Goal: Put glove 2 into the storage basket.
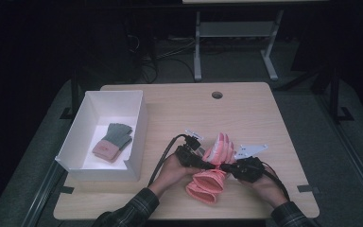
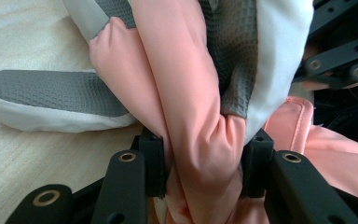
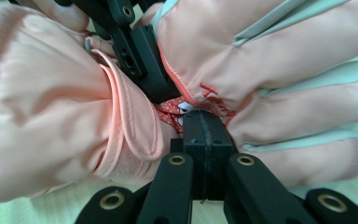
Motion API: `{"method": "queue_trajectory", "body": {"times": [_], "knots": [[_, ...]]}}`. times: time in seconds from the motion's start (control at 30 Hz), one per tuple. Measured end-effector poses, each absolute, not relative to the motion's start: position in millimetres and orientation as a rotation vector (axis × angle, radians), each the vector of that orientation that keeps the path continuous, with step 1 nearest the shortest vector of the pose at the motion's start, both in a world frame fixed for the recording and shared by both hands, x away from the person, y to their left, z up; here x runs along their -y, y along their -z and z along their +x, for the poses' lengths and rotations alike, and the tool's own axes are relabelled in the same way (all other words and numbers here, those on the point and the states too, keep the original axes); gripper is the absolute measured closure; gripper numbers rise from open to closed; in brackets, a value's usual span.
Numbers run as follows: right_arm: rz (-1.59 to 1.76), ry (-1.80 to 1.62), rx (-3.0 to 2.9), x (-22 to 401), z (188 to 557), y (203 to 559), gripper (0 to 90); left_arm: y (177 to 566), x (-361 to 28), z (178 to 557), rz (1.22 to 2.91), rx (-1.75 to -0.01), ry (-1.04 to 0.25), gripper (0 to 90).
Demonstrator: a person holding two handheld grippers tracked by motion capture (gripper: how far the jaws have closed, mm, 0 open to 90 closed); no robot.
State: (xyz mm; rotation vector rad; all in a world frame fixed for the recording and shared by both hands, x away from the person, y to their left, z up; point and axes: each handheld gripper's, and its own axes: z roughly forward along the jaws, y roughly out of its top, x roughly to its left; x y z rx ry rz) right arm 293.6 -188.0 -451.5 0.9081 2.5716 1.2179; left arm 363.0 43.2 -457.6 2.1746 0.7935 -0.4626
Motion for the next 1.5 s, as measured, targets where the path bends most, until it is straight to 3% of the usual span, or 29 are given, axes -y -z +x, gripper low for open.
{"method": "queue_trajectory", "body": {"times": [0.13,0.23,0.47,0.73,1.5], "knots": [[0.906,-1.28,-2.526,203,286,441,89.9,453,-41,361,2.198,-0.775,0.438,61.6],[0.935,-1.293,-2.515,215,281,438,83.2,449,-41,360,2.184,-0.776,0.446,61.6],[1.042,-1.308,-2.482,240,271,441,46.1,438,-48,361,2.135,-0.786,0.46,61.4],[1.058,-1.268,-2.399,253,259,458,18.3,414,-60,361,2.124,-0.785,0.423,61.3],[1.113,-1.201,-2.308,264,250,464,9.9,336,-105,365,2.178,-0.827,0.27,60.1]]}}
